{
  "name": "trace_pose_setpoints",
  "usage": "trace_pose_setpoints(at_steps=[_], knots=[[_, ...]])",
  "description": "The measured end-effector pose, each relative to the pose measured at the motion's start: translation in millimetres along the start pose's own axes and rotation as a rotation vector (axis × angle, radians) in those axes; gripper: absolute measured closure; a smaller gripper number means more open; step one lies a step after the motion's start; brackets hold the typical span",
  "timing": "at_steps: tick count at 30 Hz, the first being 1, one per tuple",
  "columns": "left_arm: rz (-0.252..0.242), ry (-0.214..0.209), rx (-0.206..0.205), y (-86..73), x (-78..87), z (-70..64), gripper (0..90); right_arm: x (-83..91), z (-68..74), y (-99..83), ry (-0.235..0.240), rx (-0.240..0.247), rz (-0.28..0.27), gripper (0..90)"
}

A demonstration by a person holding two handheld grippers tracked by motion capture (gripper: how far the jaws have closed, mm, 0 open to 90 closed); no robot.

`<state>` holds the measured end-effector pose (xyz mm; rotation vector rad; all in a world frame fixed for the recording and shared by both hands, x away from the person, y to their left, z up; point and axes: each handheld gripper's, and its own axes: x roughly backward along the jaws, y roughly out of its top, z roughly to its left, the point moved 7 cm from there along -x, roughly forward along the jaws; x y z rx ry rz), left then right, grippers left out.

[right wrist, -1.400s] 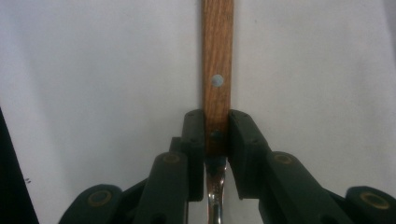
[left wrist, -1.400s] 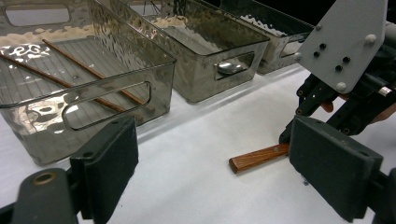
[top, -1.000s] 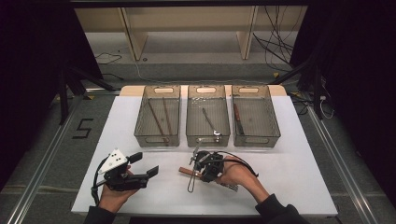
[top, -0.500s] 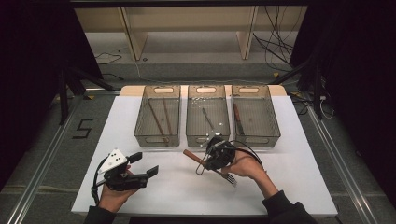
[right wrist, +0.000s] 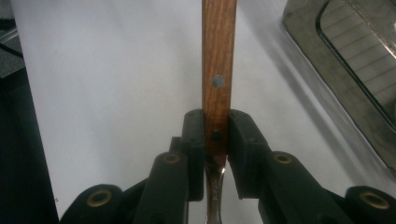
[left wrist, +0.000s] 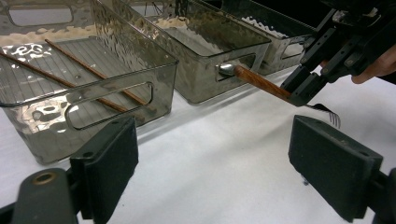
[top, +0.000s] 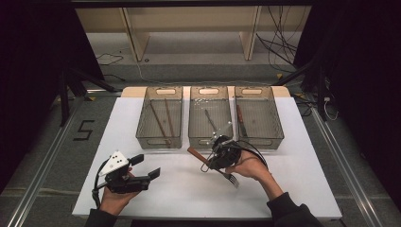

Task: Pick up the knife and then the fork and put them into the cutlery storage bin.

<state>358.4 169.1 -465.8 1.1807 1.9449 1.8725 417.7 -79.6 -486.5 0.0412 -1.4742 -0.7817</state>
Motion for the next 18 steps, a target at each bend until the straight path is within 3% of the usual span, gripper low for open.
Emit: trace_pose_setpoints(at_steps=[12, 18], knots=[[-0.001, 0.002, 0.001, 0.1, 0.2, 0.3, 15.6, 13.5, -5.3, 2.3, -0.004, -0.037, -0.058, 77.8], [-0.001, 0.001, 0.0, 0.2, 0.4, 0.7, 15.6, 36.7, -16.6, 4.7, -0.016, -0.083, -0.131, 77.8]])
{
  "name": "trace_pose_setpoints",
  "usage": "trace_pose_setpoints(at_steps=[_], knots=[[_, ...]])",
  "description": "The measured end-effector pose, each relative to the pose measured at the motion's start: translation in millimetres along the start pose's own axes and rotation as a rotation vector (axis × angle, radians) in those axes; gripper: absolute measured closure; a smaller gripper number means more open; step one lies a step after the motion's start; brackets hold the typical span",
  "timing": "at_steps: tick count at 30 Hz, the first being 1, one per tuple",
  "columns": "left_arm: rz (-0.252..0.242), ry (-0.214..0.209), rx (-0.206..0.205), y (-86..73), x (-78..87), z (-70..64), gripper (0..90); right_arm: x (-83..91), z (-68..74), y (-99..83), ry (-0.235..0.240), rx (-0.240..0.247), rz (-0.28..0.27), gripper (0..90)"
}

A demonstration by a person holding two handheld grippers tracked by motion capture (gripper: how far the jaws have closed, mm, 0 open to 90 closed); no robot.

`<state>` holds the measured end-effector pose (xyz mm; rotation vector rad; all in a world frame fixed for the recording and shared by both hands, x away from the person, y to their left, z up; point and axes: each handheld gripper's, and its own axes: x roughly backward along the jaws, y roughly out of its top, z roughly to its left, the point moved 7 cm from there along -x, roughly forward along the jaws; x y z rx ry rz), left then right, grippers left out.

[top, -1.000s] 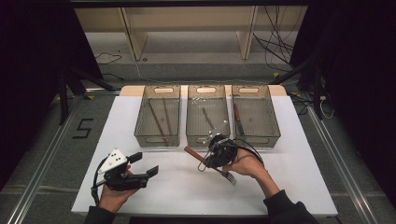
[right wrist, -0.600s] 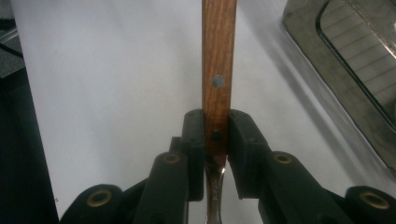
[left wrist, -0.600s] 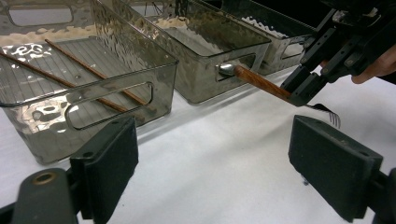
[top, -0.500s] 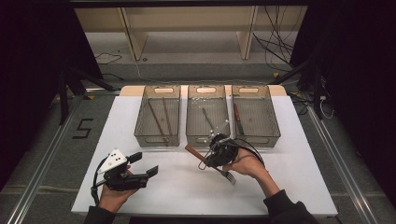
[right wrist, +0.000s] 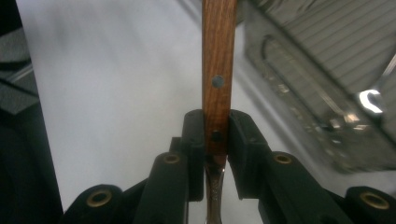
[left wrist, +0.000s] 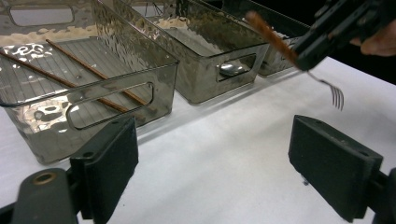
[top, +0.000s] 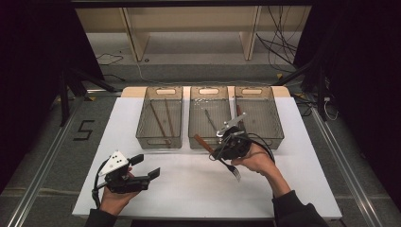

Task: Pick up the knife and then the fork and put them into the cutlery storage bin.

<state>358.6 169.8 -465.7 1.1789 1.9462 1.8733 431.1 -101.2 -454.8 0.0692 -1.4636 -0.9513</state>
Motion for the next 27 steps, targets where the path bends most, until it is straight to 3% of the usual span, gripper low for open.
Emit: trace_pose_setpoints(at_steps=[11, 27], knots=[[-0.005, 0.002, 0.012, 0.3, -0.6, 0.6, 15.6, 56.3, -41.0, 15.9, -0.065, -0.109, -0.186, 77.8], [-0.006, 0.003, 0.014, 0.5, -0.2, 1.2, 15.6, 99.4, -106.7, 12.5, -0.191, -0.255, -0.247, 77.7]])
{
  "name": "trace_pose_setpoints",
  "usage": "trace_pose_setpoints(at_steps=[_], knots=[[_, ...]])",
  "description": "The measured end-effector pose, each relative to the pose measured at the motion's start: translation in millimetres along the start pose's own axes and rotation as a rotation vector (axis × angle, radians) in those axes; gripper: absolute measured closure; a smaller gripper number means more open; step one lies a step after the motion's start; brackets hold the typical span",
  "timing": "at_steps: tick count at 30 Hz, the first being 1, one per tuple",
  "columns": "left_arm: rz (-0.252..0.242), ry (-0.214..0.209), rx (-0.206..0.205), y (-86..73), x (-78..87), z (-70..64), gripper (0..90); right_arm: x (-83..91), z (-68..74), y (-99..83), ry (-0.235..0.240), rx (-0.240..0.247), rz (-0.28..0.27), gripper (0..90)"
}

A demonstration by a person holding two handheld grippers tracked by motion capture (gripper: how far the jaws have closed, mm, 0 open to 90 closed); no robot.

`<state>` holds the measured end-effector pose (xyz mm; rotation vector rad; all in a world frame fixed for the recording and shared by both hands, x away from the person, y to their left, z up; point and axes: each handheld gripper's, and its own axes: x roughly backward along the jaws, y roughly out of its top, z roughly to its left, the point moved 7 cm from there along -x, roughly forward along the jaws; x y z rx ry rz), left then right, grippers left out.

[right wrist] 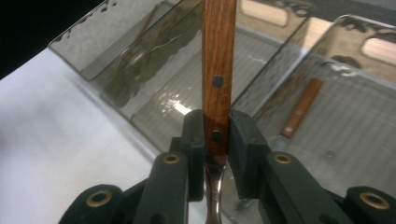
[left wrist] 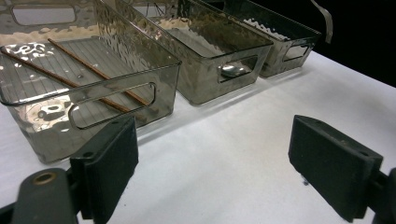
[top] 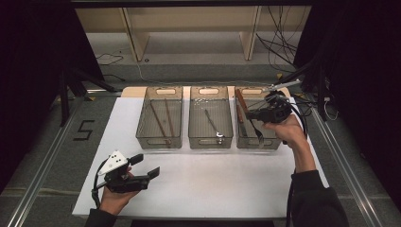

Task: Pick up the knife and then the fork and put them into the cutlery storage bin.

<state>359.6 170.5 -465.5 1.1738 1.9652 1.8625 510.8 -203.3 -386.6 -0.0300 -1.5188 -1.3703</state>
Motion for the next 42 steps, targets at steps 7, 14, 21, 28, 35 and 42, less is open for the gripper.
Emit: trace_pose_setpoints(at_steps=[7, 14, 21, 28, 35, 42], knots=[[0.001, -0.001, -0.001, 0.0, 0.5, 0.5, 15.6, 7.1, -20.7, 15.1, -0.032, -0.037, -0.016, 77.7], [0.001, -0.002, -0.002, 0.1, 0.4, 0.6, 15.6, 1.6, -41.7, 22.6, -0.071, -0.084, -0.009, 77.7], [-0.001, -0.002, -0.001, 0.3, 0.3, 0.4, 15.6, -11.8, -57.0, 21.1, -0.109, -0.128, 0.007, 77.7], [-0.008, -0.001, 0.004, 0.8, 0.9, 0.7, 15.6, -23.7, -63.2, 19.0, -0.131, -0.15, 0.027, 77.7], [-0.013, 0.002, 0.005, 1.3, 1.3, 0.6, 15.6, -34.8, -68.6, 13.9, -0.152, -0.18, 0.042, 77.6], [-0.012, 0.001, 0.003, 1.2, 1.1, 0.5, 15.6, -47.4, -70.3, 1.7, -0.158, -0.192, 0.074, 77.6]])
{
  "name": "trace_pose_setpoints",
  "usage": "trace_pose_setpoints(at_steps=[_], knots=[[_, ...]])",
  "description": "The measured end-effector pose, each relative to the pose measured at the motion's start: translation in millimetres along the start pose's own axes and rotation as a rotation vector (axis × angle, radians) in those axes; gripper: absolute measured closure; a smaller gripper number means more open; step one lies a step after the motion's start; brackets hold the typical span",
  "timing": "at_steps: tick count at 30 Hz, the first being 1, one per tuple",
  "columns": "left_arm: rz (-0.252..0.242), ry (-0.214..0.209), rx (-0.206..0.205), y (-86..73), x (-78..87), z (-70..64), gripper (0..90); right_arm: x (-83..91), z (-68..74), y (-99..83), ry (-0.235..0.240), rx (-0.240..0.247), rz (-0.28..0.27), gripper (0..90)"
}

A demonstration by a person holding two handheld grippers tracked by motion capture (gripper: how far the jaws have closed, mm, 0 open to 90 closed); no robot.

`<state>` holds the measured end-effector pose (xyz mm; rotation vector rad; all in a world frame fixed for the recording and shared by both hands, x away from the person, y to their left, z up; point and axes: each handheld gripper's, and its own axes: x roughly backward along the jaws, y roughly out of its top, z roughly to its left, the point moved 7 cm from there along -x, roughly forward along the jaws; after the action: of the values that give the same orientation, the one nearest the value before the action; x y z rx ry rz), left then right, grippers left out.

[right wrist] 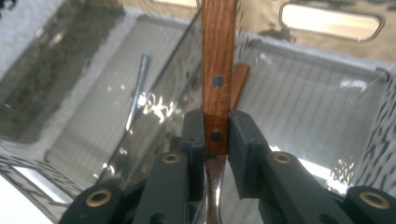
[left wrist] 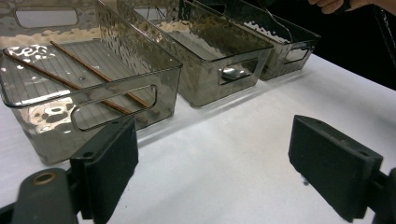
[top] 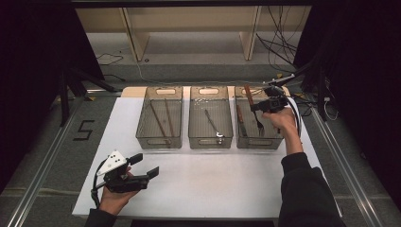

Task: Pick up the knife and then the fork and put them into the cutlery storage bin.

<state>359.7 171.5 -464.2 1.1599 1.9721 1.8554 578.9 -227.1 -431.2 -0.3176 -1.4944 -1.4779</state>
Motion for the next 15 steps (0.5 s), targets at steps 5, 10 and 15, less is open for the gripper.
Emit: trace_pose_setpoints(at_steps=[5, 10, 15], knots=[[0.001, 0.0, 0.0, -0.1, -0.1, 0.0, 15.6, -6.4, -1.3, -7.4, 0.0, -0.009, 0.022, 77.5], [0.0, 0.0, -0.001, 0.0, 0.2, -0.3, 15.6, -10.6, -4.5, -11.3, -0.017, -0.038, 0.033, 71.5], [-0.001, 0.001, 0.0, 0.0, 0.4, -0.2, 15.6, -8.9, -8.6, -14.4, -0.044, -0.066, 0.047, 51.7]])
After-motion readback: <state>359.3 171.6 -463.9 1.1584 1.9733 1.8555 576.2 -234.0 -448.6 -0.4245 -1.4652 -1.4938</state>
